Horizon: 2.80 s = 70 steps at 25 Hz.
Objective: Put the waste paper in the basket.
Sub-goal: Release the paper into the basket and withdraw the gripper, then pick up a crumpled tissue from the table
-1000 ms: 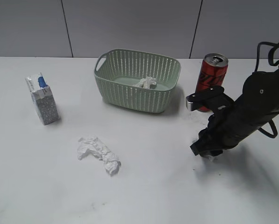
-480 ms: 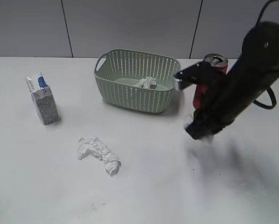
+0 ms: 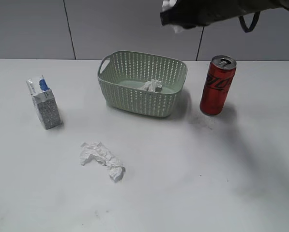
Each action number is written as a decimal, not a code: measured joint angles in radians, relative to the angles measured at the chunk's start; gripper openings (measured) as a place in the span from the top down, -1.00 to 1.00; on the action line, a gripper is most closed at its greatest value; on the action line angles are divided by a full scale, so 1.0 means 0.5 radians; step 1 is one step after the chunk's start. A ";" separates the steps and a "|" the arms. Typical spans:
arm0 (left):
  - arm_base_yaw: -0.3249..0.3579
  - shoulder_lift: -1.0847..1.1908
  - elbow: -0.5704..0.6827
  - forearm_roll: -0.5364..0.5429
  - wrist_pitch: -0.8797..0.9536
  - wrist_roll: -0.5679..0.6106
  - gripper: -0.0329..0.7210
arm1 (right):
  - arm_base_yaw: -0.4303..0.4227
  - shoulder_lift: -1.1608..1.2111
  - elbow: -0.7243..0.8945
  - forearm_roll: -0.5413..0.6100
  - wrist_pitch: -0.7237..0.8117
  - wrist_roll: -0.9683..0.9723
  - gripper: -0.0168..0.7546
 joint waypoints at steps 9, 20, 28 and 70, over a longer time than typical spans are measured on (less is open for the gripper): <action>0.000 0.000 0.000 0.000 0.000 0.000 -0.65 | 0.035 0.287 -0.038 0.020 -0.360 -0.002 0.97; 0.000 0.000 0.000 0.002 0.000 0.000 -0.65 | 0.120 0.621 -0.059 -0.275 -0.326 -0.008 -0.48; 0.000 0.000 0.000 0.002 0.000 0.000 -0.65 | 0.129 0.623 -0.522 -0.336 0.330 0.019 -0.58; -0.489 1.997 -0.505 -0.326 -0.424 0.348 -0.65 | -1.140 -0.864 0.303 -0.974 1.955 0.746 -0.36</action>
